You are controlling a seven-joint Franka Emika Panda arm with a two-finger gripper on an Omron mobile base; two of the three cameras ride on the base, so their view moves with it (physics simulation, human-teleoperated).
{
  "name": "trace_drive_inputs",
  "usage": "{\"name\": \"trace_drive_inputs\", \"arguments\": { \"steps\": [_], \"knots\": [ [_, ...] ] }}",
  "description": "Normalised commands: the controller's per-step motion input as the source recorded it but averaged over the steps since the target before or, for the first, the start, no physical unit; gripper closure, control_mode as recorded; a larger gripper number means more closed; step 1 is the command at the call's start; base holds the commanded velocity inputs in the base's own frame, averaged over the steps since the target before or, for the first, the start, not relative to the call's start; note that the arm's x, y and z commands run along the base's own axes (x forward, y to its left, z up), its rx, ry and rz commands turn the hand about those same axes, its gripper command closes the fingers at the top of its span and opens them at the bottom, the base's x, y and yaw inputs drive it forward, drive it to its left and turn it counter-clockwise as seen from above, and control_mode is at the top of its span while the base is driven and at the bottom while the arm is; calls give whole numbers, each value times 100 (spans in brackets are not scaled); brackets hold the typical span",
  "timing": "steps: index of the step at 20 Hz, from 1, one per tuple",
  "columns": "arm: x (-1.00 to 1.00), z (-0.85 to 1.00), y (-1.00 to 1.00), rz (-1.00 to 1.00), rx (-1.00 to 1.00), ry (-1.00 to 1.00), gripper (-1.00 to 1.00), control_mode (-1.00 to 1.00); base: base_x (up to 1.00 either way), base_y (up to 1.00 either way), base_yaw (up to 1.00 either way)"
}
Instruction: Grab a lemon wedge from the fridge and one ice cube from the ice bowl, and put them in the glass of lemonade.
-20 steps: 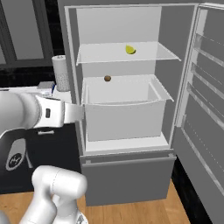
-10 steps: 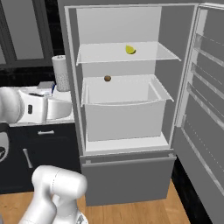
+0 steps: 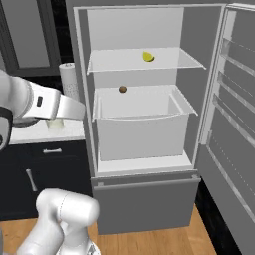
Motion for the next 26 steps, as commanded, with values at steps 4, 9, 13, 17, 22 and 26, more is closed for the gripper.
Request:
{"name": "trace_drive_inputs", "arguments": {
  "steps": [4,9,13,17,22,26],
  "knots": [
    [0,0,0,3,0,18,-100,-100,0,0,0],
    [0,-14,-1,3,0,27,-100,-100,0,0,0],
    [0,-80,0,5,9,6,-100,-100,0,0,0],
    [0,-67,1,4,21,-1,-100,-100,0,0,0],
    [5,-70,9,1,19,-4,-100,-100,0,0,0],
    [6,-20,12,0,5,0,-100,-100,0,0,0]
  ]
}}
